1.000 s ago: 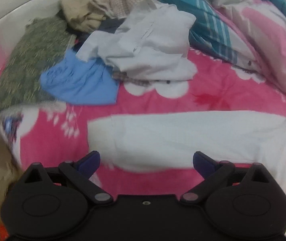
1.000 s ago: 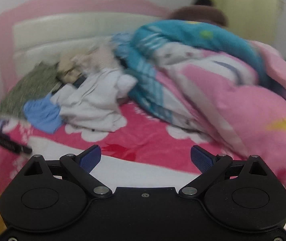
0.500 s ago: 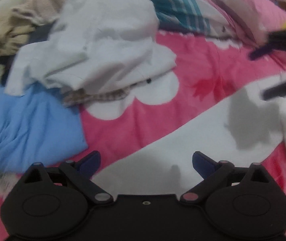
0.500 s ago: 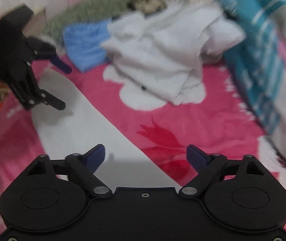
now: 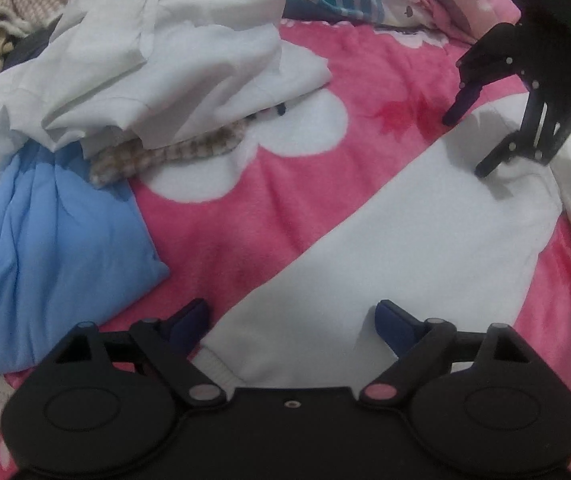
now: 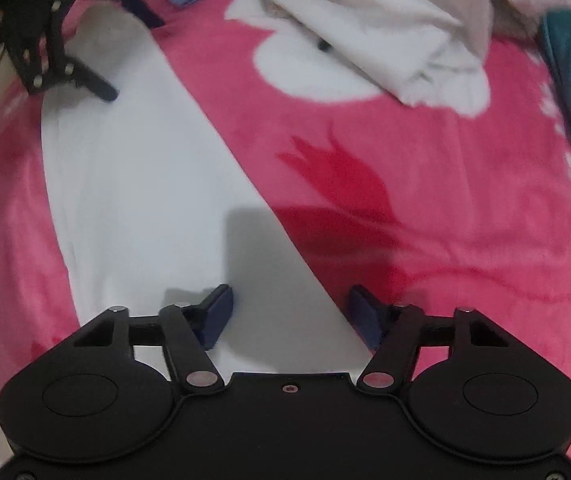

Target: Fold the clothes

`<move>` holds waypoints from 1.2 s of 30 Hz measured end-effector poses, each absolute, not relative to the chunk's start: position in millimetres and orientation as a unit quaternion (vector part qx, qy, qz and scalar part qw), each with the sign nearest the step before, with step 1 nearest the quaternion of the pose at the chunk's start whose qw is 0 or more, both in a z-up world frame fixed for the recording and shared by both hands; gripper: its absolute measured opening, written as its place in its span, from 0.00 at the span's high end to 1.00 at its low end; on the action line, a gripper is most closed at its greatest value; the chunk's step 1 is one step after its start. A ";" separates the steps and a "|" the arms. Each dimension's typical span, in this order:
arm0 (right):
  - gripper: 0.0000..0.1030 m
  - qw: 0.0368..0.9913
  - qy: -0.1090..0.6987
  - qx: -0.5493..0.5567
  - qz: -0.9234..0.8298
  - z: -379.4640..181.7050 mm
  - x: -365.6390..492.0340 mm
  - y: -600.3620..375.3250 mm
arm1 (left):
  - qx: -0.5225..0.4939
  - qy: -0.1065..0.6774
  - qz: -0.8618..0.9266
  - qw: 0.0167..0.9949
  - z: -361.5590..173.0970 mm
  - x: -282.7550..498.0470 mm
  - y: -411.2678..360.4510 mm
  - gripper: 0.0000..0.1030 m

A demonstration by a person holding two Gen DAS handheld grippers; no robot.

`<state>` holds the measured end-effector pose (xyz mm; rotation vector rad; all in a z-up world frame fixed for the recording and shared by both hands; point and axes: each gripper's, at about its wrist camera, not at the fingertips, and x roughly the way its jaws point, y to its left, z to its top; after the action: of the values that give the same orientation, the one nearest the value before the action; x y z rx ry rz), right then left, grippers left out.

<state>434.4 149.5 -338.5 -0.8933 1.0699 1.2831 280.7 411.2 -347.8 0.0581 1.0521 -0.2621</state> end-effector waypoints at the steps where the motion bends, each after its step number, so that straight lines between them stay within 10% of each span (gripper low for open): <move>1: 0.57 0.582 0.461 -0.382 0.551 -337.2 433.3 146.4 | 0.030 0.498 -0.125 0.858 -347.0 280.0 410.7 0.23; 11: 0.96 0.571 0.442 -0.406 0.560 -324.3 422.1 139.0 | -0.014 0.504 -0.061 0.862 -329.4 279.5 420.4 0.94; 36: 0.98 0.647 0.365 -0.361 0.564 -230.5 410.3 36.1 | -0.110 0.451 -0.169 0.870 -202.7 155.7 230.2 0.95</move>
<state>410.3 36.1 -230.5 -0.8209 0.8308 1.2835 155.7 230.2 -202.7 -0.2311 0.9428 -0.3529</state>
